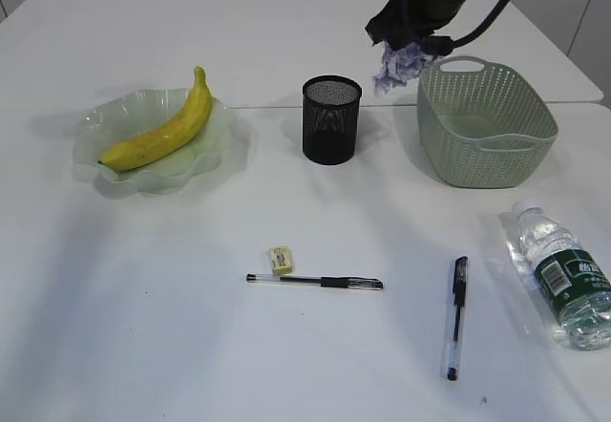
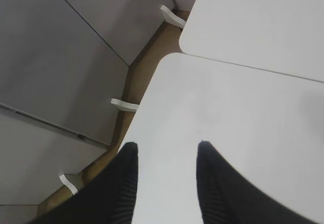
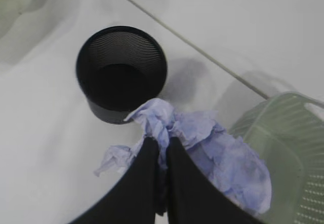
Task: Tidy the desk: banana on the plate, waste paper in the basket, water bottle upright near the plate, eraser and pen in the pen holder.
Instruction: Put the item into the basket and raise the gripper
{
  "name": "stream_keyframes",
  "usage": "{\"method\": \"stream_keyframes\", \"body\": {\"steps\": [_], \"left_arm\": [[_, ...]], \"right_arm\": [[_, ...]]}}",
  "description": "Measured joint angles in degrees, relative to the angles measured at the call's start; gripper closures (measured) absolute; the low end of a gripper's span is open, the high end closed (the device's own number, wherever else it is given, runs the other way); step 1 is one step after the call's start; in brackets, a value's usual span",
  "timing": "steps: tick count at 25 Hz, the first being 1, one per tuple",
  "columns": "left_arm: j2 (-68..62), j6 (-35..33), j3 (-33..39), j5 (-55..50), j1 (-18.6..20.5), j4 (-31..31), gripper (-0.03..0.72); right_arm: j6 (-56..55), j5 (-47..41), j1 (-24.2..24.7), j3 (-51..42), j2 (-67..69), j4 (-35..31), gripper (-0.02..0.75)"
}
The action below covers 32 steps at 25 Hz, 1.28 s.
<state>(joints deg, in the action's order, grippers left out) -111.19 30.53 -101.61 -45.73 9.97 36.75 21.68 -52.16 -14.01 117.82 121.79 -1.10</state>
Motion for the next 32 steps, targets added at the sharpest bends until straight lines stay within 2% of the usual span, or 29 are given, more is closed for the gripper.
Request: {"method": "stream_keyframes", "body": {"steps": [12, 22, 32], "left_arm": [[0.00, 0.00, 0.00, -0.35, 0.00, 0.00, 0.444], [0.00, 0.00, 0.00, -3.07, 0.00, 0.00, 0.446], [0.00, 0.00, -0.03, -4.40, 0.00, 0.00, 0.445]], "right_arm": [[-14.92, 2.33, 6.00, -0.01, 0.08, 10.65, 0.735], [-17.96, 4.84, 8.32, -0.01, 0.76, 11.87, 0.736], [-19.48, 4.50, 8.34, -0.01, 5.45, 12.31, 0.735]]}}
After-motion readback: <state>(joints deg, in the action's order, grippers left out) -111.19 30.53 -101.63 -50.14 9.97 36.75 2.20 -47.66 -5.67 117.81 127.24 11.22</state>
